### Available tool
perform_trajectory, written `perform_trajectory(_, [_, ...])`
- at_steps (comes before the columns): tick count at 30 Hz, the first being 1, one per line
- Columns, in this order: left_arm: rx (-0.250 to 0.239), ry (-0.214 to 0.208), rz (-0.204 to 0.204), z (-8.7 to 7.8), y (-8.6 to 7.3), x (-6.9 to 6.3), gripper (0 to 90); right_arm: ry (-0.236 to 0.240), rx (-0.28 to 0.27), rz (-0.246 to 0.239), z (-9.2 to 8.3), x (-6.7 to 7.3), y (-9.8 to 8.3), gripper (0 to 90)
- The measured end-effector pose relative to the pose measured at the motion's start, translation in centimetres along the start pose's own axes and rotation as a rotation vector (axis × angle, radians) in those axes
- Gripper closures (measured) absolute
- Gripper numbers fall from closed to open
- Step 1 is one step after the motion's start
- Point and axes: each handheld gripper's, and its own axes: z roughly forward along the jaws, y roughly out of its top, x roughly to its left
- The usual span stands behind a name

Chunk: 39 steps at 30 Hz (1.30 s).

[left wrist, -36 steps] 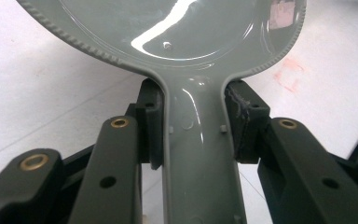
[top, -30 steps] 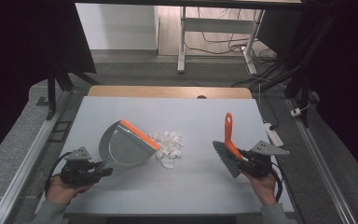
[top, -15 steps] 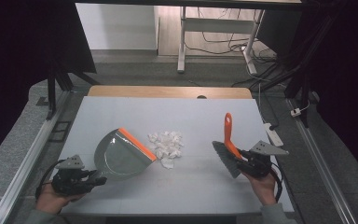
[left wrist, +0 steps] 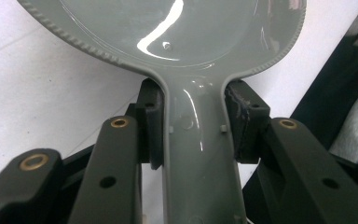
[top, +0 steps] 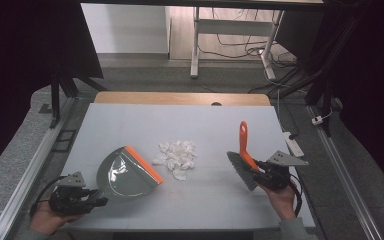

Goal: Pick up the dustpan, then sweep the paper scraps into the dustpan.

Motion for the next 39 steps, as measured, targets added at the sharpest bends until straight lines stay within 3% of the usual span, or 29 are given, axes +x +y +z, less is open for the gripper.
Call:
perform_trajectory(9, [0.056, -0.002, 0.025, 0.8, 0.4, -0.4, 61.2, 0.0, -0.004, 0.002, 0.0, 0.1, 0.1, 70.1])
perform_trajectory(20, [0.068, -0.003, 0.023, 1.4, 0.8, -0.6, 61.1, 0.002, -0.033, 0.014, 0.3, 0.6, 1.1, 70.1])
perform_trajectory(28, [0.086, -0.022, 0.034, 2.3, 1.2, -0.8, 61.1, -0.003, -0.011, 0.015, 3.0, 1.3, 2.7, 70.1])
perform_trajectory(34, [0.084, -0.031, 0.023, 2.4, 1.1, -0.5, 61.1, 0.004, 0.01, 0.007, 6.1, 2.1, 4.6, 70.1])
perform_trajectory(39, [0.086, -0.03, 0.016, 2.5, 1.2, -0.4, 61.1, 0.008, 0.021, -0.011, 7.7, 2.6, 5.7, 70.1])
